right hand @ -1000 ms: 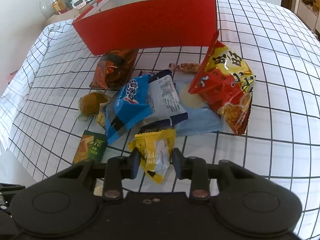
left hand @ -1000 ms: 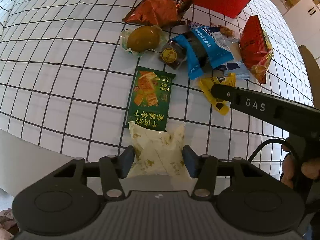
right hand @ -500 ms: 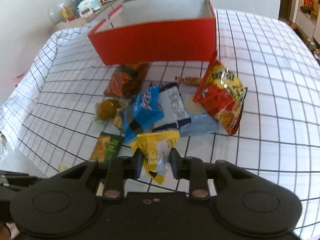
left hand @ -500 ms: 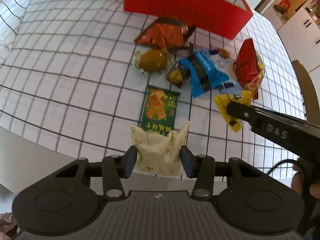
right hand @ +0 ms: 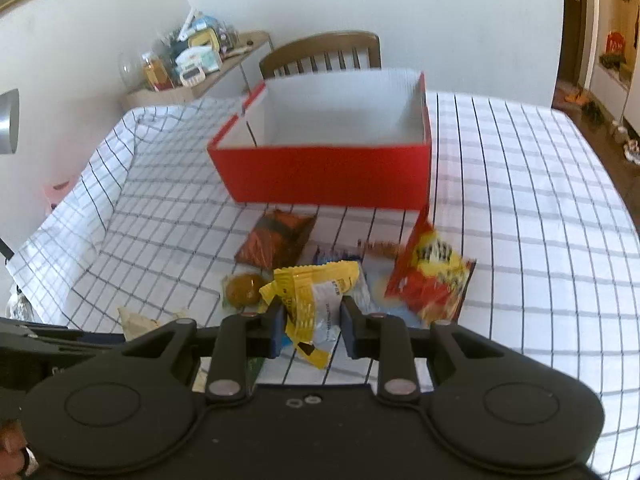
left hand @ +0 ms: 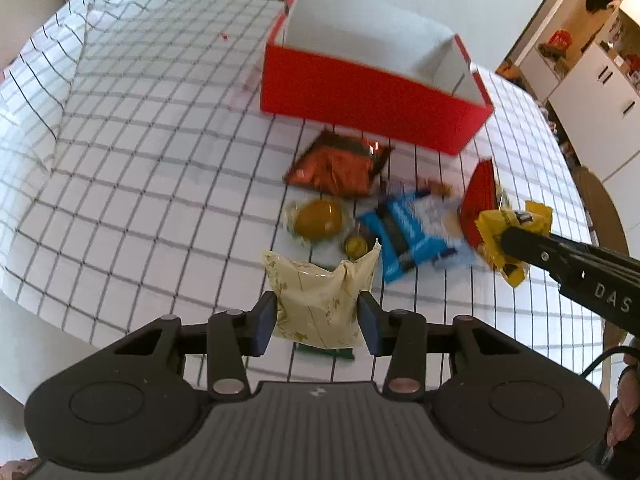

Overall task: Organize snacks
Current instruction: 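Carry both bags over the red box with both tools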

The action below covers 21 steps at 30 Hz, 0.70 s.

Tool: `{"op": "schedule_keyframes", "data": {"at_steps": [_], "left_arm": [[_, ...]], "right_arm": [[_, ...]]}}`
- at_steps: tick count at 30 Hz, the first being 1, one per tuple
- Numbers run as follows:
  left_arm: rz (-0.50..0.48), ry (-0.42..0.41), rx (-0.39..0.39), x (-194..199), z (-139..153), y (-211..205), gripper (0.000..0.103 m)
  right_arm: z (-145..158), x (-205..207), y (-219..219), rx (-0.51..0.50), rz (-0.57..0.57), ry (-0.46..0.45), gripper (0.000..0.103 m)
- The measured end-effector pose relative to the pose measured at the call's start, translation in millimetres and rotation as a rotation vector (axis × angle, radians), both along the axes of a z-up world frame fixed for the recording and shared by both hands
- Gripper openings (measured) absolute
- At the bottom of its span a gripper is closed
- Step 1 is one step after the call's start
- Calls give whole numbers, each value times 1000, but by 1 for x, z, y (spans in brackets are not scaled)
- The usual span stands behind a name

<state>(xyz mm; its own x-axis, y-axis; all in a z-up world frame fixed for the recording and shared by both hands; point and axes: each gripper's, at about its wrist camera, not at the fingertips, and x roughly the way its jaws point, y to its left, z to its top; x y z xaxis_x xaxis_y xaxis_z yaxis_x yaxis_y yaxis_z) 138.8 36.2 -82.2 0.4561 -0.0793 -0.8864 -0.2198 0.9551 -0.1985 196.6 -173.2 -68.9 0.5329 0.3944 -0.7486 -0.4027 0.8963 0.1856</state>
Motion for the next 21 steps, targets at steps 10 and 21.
{"op": "schedule_keyframes", "data": {"at_steps": [10,21], "left_arm": [[17,-91,32,42,46,8,43],[36,-150,104,109,79,15,43]], "right_arm": [[31,29,5,0,14,-67,27],[51,86,12,-3,21,-107,27]]}}
